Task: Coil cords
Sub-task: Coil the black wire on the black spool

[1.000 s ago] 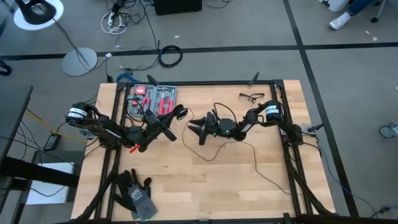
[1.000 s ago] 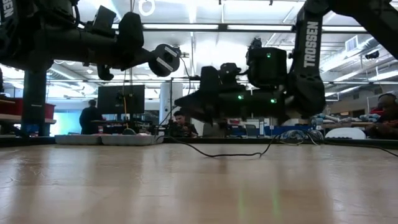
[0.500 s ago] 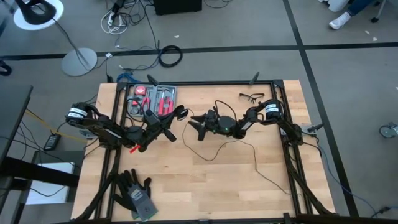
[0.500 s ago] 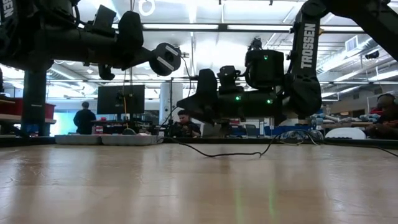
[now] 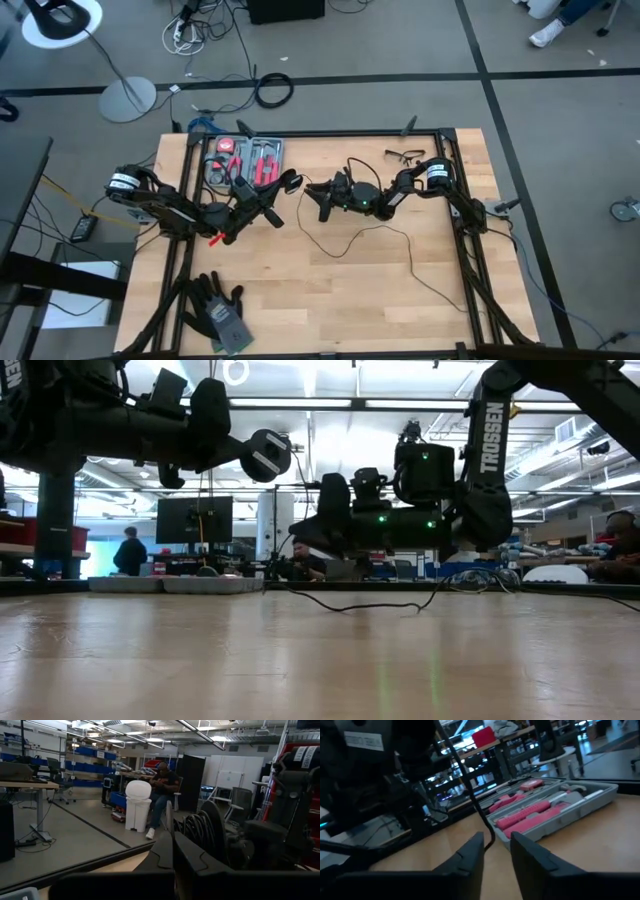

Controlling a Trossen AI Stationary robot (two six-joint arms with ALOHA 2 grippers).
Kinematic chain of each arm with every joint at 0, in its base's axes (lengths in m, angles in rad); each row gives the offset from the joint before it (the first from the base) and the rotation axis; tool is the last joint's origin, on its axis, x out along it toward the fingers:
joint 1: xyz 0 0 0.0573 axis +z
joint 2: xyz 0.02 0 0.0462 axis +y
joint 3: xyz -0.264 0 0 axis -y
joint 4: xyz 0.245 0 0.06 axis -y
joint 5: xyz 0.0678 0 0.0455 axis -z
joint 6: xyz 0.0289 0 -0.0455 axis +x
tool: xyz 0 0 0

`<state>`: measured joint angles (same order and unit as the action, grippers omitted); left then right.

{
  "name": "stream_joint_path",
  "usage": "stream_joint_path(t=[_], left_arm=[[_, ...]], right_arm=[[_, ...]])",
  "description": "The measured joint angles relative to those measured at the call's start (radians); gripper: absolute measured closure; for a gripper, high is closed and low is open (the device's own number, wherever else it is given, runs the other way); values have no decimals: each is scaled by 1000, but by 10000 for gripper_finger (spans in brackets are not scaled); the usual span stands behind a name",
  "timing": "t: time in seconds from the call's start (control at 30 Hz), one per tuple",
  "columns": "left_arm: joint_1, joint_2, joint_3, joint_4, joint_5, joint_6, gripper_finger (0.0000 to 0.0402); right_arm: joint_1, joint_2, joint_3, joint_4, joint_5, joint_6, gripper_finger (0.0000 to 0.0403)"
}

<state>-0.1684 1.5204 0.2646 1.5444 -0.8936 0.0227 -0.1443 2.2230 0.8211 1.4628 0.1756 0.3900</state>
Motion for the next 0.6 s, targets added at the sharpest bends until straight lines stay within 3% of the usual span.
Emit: stream_joint_path(t=[0.17,0.37,0.6], left_arm=[[0,0,0,-2,0,0,402],[1,0,0,-9,0,0,401],[14,0,0,-27,-2,-5,402]], right_arm=[[1,0,1,-13,-40,-15,390],[18,0,34,-52,-74,-35,399],[53,-1,236,-544,-149,-95,401]])
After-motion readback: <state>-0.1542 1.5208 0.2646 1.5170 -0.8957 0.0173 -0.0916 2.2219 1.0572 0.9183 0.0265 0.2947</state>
